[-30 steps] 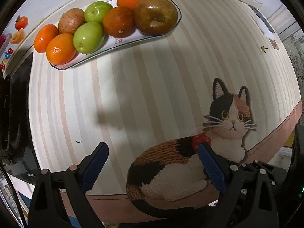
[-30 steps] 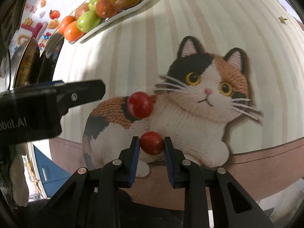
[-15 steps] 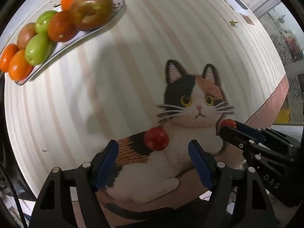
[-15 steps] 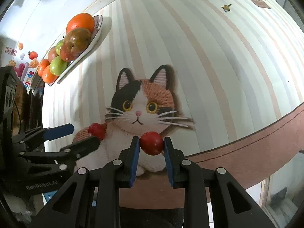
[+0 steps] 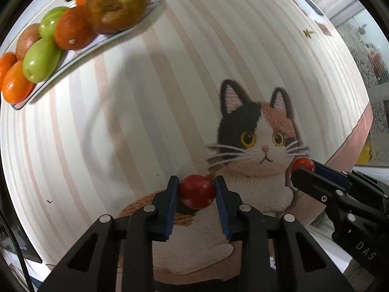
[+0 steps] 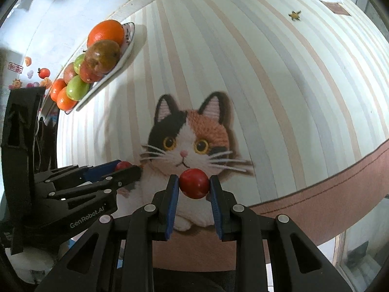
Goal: Organize fruits
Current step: 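Place the red tomato on the plate with the right tool while the left tool places its tomato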
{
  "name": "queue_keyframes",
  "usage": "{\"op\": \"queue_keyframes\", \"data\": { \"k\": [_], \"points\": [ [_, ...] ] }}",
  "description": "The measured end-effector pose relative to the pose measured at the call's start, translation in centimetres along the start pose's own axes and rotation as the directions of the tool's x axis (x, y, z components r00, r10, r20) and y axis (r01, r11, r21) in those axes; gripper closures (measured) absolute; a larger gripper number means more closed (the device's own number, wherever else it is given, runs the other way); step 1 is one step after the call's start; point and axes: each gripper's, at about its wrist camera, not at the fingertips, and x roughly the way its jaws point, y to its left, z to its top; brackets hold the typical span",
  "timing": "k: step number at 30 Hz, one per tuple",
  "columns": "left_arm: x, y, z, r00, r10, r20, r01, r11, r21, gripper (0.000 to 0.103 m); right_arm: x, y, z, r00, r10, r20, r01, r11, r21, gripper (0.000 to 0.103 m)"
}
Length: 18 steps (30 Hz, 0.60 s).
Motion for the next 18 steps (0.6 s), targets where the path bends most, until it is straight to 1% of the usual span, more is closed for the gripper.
{"op": "queue_keyframes", "data": {
  "k": [3, 5, 7, 9, 11, 13, 14, 15, 16, 18],
  "points": [
    [-2.0, 1.7, 0.0, 0.999, -0.016, 0.044, 0.017, 0.999, -0.040, 0.076, -0.5, 0.7, 0.5, 1.000, 0.017, 0.016, -0.017, 1.000, -0.006, 0.075],
    [-3.9, 3.1, 0.0, 0.996, -0.026, 0.084, 0.032, 0.997, -0.066, 0.076, -0.7, 1.9, 1.1, 0.999, 0.035, 0.027, -0.035, 0.999, -0.023, 0.075],
    [-6.1, 4.7, 0.0, 0.990, -0.018, 0.142, 0.032, 0.995, -0.091, 0.076, -0.7, 3.4, 1.9, 0.998, 0.055, 0.037, -0.053, 0.997, -0.052, 0.075],
    [-7.8, 7.1, -0.1, 0.980, -0.011, 0.197, 0.036, 0.991, -0.127, 0.076, -0.6, 5.5, 2.8, 0.996, 0.082, 0.043, -0.078, 0.993, -0.085, 0.075],
    [-9.5, 9.6, 0.9, 0.972, -0.009, 0.233, 0.050, 0.985, -0.166, 0.076, -0.3, 8.1, 4.0, 0.991, 0.124, 0.046, -0.118, 0.986, -0.122, 0.075],
    [-10.5, 11.7, 1.1, 0.964, -0.014, 0.265, 0.077, 0.970, -0.229, 0.076, 0.0, 10.5, 5.2, 0.985, 0.162, 0.050, -0.153, 0.976, -0.155, 0.075],
    [-10.7, 12.7, 1.8, 0.962, -0.018, 0.273, 0.091, 0.962, -0.259, 0.076, 0.2, 12.1, 5.9, 0.982, 0.177, 0.060, -0.164, 0.970, -0.180, 0.075],
    [-10.6, 14.2, 3.1, 0.959, -0.022, 0.282, 0.110, 0.947, -0.300, 0.076, 0.3, 13.2, 6.5, 0.980, 0.188, 0.069, -0.171, 0.964, -0.202, 0.075],
    [-10.8, 15.5, 3.3, 0.957, -0.030, 0.289, 0.128, 0.936, -0.328, 0.076, 0.6, 14.6, 7.2, 0.977, 0.197, 0.078, -0.175, 0.958, -0.227, 0.075],
    [-10.6, 17.8, 4.0, 0.951, -0.053, 0.306, 0.177, 0.901, -0.396, 0.076, 1.3, 16.5, 8.5, 0.972, 0.218, 0.085, -0.191, 0.949, -0.251, 0.075]
  ]
}}
